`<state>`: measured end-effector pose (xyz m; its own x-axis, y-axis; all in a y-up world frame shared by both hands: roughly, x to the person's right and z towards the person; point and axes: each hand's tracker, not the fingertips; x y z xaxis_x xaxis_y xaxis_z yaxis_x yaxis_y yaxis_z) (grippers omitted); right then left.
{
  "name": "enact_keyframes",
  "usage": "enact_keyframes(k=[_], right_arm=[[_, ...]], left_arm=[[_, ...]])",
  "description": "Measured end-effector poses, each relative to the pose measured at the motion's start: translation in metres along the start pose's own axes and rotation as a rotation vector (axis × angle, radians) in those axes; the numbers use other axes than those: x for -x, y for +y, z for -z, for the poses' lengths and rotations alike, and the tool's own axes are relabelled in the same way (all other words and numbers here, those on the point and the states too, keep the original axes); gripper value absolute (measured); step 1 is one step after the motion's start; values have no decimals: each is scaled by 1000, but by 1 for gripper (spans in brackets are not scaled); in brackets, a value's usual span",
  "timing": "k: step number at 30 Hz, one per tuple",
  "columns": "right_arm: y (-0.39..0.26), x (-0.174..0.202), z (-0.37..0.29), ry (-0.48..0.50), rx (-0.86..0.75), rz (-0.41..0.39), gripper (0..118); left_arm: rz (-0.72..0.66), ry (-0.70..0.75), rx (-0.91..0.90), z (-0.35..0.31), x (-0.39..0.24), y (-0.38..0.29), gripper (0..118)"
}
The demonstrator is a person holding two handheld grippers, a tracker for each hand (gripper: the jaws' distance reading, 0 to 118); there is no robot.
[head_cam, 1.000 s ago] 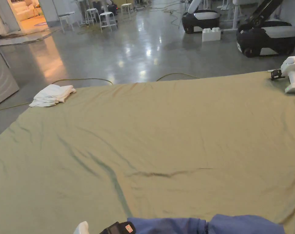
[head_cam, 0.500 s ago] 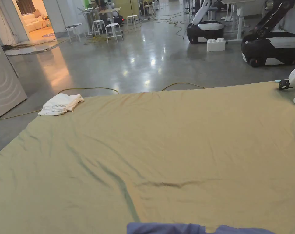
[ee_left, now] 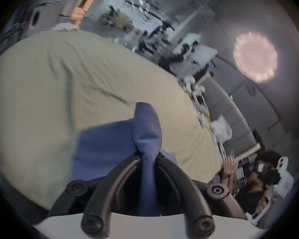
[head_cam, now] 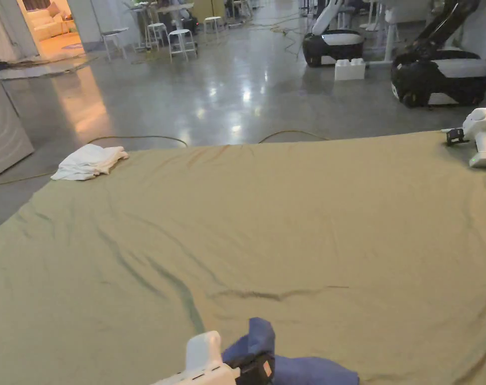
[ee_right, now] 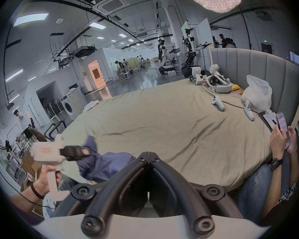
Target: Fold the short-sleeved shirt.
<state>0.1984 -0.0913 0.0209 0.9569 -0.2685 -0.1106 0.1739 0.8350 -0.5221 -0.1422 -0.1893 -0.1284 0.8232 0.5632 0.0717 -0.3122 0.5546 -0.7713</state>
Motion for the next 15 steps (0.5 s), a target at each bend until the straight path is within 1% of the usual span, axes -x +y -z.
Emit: enact_keyframes(k=[2,3,4,5,6,7,8,9,11,12,13,14,15], right_arm=[[-2,-2,-6,-20,-4,6,0],[-4,-3,-9,-37,-3,5,0],[-5,-5,-12,-57,-3,3,0],[-6,-8,-16,-71,-3,6,0],[-8,-11,-18,-77,1,14,0],[-9,-14,-20,-83,6,27,0],[-10,-18,-20,-89,10,41,0],[-11,-21,-21,-91,14,52,0],[-11,-27,-20,-102,23,63,0],[-11,-28,-21,-108,29,61,0],[-11,-29,-22,-111,30,56,0],[-10,-28,-23,-112,27,51,0],[-10,-28,-23,-110,25,50,0]], left_arm=[[29,0,61,37,-18,-15,11],[32,9,60,50,-27,-20,11],[38,9,63,59,-33,-23,14],[56,5,80,66,-38,-25,28],[57,-6,90,67,-39,-24,56],[48,-31,102,66,-39,-21,90],[23,-77,99,59,-40,-17,92],[0,-114,61,47,-38,-13,92],[-56,-181,5,25,-27,-2,91],[-97,-192,-9,22,-21,1,88],[-127,-176,-8,24,-16,1,73],[-130,-168,16,28,-11,1,66],[-123,-162,48,38,-9,-3,56]])
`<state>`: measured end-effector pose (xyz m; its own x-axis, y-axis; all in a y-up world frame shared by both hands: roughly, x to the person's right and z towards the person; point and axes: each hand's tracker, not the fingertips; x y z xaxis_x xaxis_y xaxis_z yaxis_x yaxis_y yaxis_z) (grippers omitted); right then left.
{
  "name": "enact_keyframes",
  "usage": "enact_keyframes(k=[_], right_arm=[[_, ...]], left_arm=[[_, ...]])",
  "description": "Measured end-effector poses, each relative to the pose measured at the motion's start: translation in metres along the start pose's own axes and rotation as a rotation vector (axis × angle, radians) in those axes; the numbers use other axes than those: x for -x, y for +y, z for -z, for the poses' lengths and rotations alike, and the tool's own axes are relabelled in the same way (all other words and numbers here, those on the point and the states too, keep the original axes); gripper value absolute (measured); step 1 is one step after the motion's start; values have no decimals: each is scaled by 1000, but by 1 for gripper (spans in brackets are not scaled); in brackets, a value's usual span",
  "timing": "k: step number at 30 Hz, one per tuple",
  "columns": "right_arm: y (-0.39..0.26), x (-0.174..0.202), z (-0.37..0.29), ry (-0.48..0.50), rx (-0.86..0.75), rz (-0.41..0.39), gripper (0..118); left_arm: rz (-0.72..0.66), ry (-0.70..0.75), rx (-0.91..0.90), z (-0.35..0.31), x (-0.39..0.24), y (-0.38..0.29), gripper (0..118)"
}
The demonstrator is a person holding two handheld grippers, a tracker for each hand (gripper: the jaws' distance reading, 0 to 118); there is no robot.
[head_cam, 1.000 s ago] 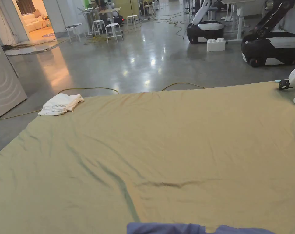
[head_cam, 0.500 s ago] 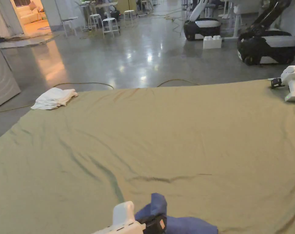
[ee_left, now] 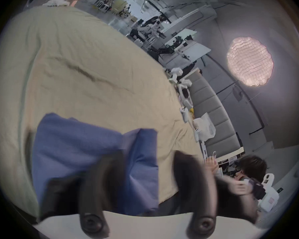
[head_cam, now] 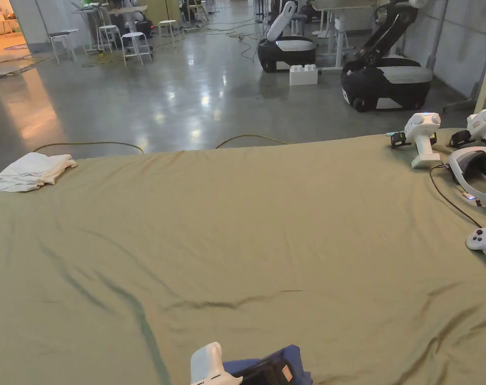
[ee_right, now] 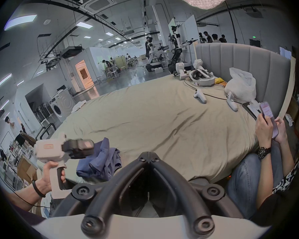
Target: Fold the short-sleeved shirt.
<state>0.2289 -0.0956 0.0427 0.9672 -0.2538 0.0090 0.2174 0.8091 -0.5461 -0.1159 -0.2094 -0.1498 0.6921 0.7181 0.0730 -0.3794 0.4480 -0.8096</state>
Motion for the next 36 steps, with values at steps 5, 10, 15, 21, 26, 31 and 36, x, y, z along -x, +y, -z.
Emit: enact_keyframes(k=[5,10,15,21,26,31,36], right_arm=[[-2,5,1,14,12,14,0],[-9,23,17,100,85,-15,0],[-15,53,81,290,241,-73,0],[-22,98,205,403,415,-159,0],[-67,112,305,161,746,-301,0],[-69,120,298,144,652,-375,0],[-72,125,290,126,622,-342,0]], left_arm=[[-31,38,171,64,9,-29,1],[8,79,182,72,-2,-31,0],[69,-21,30,-11,-11,2,91],[92,136,-69,-74,31,15,98],[-110,162,-26,-75,81,10,98],[-180,135,11,-37,101,6,98],[-146,150,47,-9,95,10,88]])
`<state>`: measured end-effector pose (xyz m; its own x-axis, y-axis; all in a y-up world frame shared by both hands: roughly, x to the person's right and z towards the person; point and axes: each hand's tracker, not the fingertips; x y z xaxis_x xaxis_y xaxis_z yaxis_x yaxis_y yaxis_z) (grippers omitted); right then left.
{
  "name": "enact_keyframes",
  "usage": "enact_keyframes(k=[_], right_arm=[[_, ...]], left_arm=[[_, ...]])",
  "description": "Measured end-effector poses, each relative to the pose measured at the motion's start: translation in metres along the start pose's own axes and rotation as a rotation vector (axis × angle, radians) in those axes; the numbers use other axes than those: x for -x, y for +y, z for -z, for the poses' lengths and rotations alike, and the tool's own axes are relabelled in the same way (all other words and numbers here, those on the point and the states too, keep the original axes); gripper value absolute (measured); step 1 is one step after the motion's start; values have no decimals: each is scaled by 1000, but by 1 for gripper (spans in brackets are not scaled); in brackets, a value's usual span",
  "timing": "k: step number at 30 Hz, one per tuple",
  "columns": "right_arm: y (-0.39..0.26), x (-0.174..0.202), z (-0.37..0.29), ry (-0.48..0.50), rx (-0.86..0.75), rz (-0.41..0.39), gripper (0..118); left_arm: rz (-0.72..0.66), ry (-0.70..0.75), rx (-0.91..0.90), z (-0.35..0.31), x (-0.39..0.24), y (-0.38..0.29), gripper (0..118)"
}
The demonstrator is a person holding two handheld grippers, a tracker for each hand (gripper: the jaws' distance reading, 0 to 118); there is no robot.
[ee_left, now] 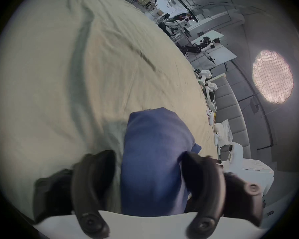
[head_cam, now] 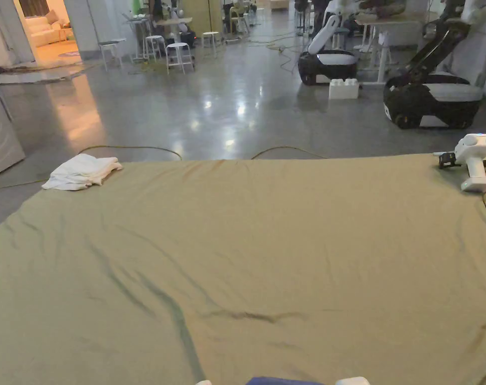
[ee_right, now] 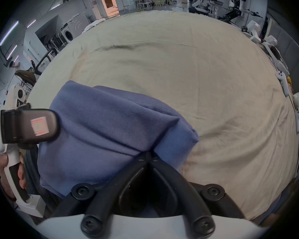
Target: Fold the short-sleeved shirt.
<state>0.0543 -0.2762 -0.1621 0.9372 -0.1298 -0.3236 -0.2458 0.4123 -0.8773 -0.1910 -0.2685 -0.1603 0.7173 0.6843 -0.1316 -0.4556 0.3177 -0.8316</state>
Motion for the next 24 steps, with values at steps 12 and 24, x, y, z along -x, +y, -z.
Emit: enact_keyframes(k=[12,24], right_arm=[[0,-15,-77,214,-195,120,0],[-31,-39,-109,186,-188,226,0]], left_arm=[[-84,-100,-164,-117,26,49,34],[-176,464,-317,-240,203,186,31]])
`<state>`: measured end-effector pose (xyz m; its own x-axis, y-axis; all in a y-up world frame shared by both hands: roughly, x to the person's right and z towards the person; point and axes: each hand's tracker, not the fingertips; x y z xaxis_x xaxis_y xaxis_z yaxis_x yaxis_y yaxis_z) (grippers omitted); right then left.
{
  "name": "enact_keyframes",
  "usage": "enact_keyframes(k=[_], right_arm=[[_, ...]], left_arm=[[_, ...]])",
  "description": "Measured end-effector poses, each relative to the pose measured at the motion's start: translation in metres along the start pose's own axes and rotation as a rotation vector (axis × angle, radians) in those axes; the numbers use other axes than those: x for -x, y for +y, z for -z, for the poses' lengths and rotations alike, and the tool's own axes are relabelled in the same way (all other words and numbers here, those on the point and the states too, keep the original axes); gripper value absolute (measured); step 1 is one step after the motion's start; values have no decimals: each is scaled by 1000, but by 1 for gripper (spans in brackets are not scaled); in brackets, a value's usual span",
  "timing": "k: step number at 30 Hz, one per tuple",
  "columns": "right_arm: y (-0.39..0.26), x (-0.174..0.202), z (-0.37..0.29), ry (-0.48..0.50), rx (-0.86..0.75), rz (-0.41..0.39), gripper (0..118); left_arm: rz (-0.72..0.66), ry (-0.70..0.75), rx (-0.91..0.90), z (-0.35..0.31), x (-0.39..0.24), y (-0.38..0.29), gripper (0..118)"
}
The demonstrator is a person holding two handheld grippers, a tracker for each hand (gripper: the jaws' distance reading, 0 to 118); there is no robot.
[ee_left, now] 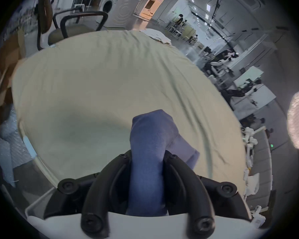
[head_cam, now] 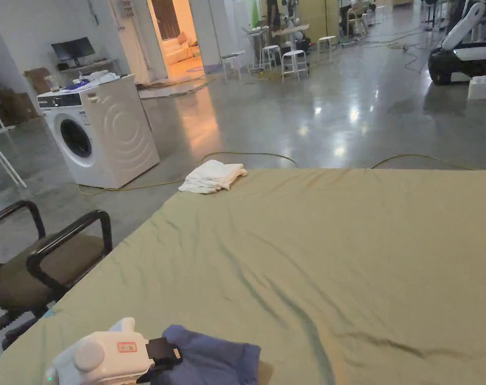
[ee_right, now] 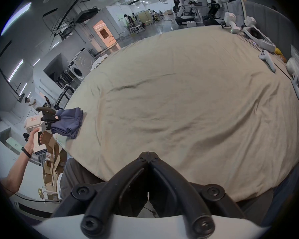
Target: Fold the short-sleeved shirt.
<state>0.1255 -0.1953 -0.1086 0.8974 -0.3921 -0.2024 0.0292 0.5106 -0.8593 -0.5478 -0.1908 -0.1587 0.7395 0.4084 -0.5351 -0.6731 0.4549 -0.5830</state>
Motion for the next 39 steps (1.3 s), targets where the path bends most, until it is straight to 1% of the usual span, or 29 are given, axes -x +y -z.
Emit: enact_keyframes(k=[2,3,4,5,6,7,10,11,13,15,16,17,18,19,20,23,24,25,27,28,30,31,32,33,34,35,37,38,39], right_arm=[[-1,-2,0,0,-5,16,0],[-1,-3,-1,2,-9,26,0],[0,-11,1,5,-16,34,0],[2,-12,-1,10,-24,39,0],[5,-12,-3,22,-33,39,0],[8,-12,-7,40,-60,41,0],[22,-8,-27,100,-171,63,0],[27,-7,-37,102,-229,59,0],[36,-4,-57,113,-319,29,0],[41,5,-88,84,-437,-31,0],[42,13,-105,64,-495,-75,0],[41,19,-124,32,-558,-122,0],[40,24,-141,6,-622,-160,0],[39,27,-155,-11,-665,-166,0],[39,28,-168,-17,-690,-160,0],[32,27,-195,58,-747,-163,0],[29,27,-201,42,-781,-175,0],[26,28,-206,14,-805,-197,0],[20,31,-212,-73,-857,-264,0],[20,41,-214,-95,-883,-297,0],[13,42,-216,-66,-918,-346,0],[11,42,-217,-57,-924,-343,0],[12,48,-219,-54,-927,-343,0],[11,50,-218,-59,-931,-347,0],[10,52,-218,-76,-937,-349,0],[10,53,-216,-120,-941,-350,0],[14,53,-214,-162,-928,-353,0],[15,54,-213,-189,-923,-327,0],[16,53,-212,-189,-926,-313,0]], left_arm=[[-72,15,16,13,12,3,31],[-104,43,24,20,16,0,36],[-104,109,25,22,14,-3,53],[-57,199,-42,17,9,-6,70],[26,199,-104,3,3,-11,82],[94,167,-164,-12,-6,-15,85],[249,100,-323,-80,-48,-26,85],[305,43,-367,-115,-65,-33,85],[382,-41,-420,-164,-100,-48,85],[444,-145,-505,-217,-131,-71,85],[469,-196,-573,-241,-146,-84,85],[505,-216,-656,-259,-162,-103,85],[527,-239,-708,-274,-176,-118,85],[552,-236,-745,-281,-188,-131,85],[607,-208,-805,-286,-202,-148,85],[687,-185,-912,-284,-239,-190,83],[708,-193,-913,-282,-251,-202,81],[743,-192,-906,-279,-261,-212,76],[763,-207,-915,-274,-278,-232,62],[772,-217,-914,-274,-286,-240,50],[758,-217,-902,-274,-298,-250,42],[754,-219,-893,-272,-301,-252,38],[749,-217,-886,-270,-304,-255,27],[745,-226,-881,-270,-305,-256,20],[741,-241,-876,-271,-305,-257,11],[731,-251,-875,-271,-304,-257,0],[680,-248,-886,-272,-305,-256,0],[669,-257,-882,-273,-303,-255,0],[669,-263,-888,-275,-301,-255,0]])
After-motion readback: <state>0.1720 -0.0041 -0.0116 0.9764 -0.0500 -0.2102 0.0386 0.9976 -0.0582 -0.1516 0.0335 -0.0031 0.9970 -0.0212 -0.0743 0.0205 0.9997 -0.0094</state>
